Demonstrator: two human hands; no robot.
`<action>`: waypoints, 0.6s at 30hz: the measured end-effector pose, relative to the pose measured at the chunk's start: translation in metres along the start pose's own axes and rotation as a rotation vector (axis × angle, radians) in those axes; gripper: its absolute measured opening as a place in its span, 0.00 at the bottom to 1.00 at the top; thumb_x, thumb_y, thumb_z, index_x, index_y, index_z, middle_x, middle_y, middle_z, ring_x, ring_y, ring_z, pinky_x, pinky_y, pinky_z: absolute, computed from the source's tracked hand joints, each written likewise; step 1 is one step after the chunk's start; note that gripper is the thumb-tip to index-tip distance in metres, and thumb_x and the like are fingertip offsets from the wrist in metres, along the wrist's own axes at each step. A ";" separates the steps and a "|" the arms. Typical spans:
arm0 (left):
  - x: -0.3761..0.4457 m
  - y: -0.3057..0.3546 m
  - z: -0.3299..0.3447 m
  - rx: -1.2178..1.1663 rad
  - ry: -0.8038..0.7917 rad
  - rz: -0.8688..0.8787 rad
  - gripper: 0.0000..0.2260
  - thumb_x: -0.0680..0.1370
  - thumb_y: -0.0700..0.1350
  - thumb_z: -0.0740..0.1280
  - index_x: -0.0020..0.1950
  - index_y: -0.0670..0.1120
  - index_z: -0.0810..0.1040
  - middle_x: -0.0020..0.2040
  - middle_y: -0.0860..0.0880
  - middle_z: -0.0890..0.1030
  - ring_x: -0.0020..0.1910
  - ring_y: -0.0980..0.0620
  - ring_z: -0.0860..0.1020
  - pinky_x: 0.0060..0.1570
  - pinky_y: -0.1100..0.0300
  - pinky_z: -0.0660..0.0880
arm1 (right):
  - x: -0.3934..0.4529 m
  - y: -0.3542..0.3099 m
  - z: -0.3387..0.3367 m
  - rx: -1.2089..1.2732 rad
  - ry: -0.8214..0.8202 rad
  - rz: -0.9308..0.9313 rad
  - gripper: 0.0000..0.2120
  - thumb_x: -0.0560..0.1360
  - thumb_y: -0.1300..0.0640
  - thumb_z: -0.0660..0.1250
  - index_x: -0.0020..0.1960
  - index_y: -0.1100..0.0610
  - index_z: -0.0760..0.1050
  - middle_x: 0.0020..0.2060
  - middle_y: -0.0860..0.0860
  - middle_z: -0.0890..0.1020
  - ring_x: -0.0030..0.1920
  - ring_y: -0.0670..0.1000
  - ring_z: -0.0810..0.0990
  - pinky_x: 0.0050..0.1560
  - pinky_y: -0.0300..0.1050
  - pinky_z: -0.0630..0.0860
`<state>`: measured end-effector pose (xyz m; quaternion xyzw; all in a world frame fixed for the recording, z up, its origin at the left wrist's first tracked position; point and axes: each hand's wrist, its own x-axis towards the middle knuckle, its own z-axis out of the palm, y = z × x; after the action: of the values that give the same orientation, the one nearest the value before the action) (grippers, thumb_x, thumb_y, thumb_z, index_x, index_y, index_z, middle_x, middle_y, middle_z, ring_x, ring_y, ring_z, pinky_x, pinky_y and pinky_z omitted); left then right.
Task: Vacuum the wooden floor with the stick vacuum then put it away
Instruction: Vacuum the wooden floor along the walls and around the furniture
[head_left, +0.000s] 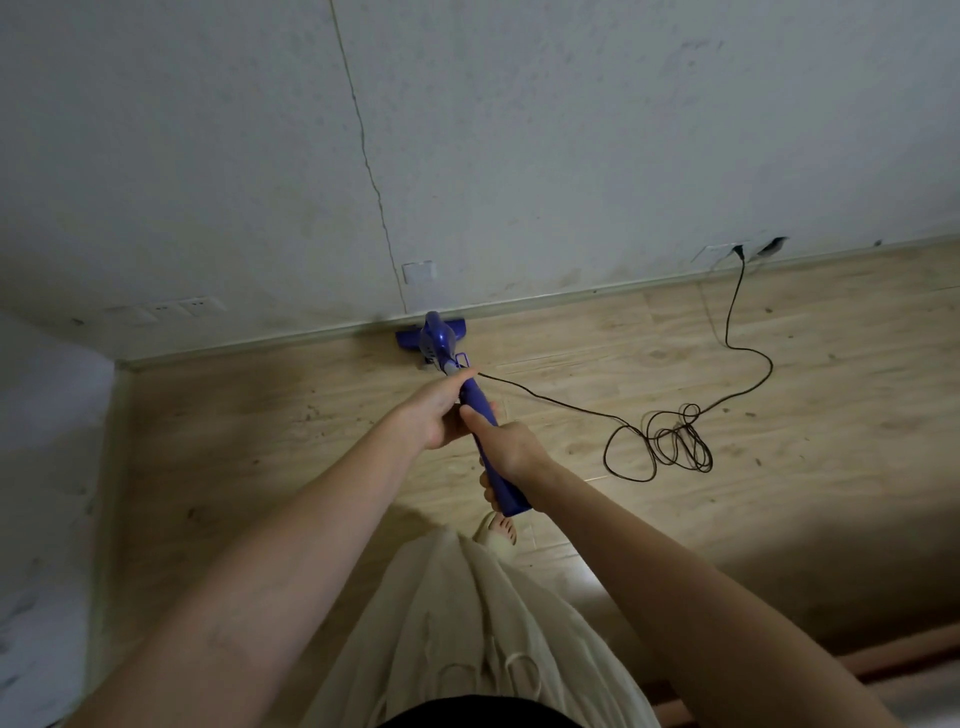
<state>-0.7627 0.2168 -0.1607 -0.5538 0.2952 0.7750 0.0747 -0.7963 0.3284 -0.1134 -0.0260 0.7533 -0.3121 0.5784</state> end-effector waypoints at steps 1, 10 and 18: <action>0.001 -0.001 0.001 0.007 0.012 0.003 0.18 0.78 0.52 0.67 0.58 0.39 0.71 0.40 0.41 0.79 0.29 0.49 0.81 0.26 0.60 0.78 | 0.003 0.002 0.001 -0.001 0.000 0.006 0.25 0.78 0.37 0.60 0.45 0.61 0.68 0.30 0.56 0.74 0.24 0.51 0.72 0.23 0.36 0.69; -0.008 -0.028 0.003 -0.003 -0.023 -0.023 0.16 0.79 0.49 0.66 0.57 0.38 0.70 0.42 0.40 0.78 0.37 0.48 0.80 0.34 0.55 0.80 | 0.000 0.034 -0.001 -0.067 0.043 0.000 0.25 0.78 0.38 0.60 0.46 0.62 0.70 0.32 0.54 0.74 0.27 0.51 0.73 0.26 0.40 0.71; -0.032 -0.080 0.018 -0.047 -0.089 -0.100 0.15 0.79 0.46 0.66 0.60 0.38 0.68 0.42 0.38 0.78 0.36 0.44 0.80 0.33 0.51 0.79 | -0.057 0.079 -0.014 -0.081 0.079 0.079 0.24 0.78 0.38 0.60 0.45 0.61 0.69 0.33 0.55 0.74 0.25 0.51 0.71 0.23 0.37 0.69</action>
<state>-0.7299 0.2988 -0.1575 -0.5345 0.2455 0.8008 0.1132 -0.7639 0.4212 -0.1022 -0.0072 0.7879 -0.2591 0.5586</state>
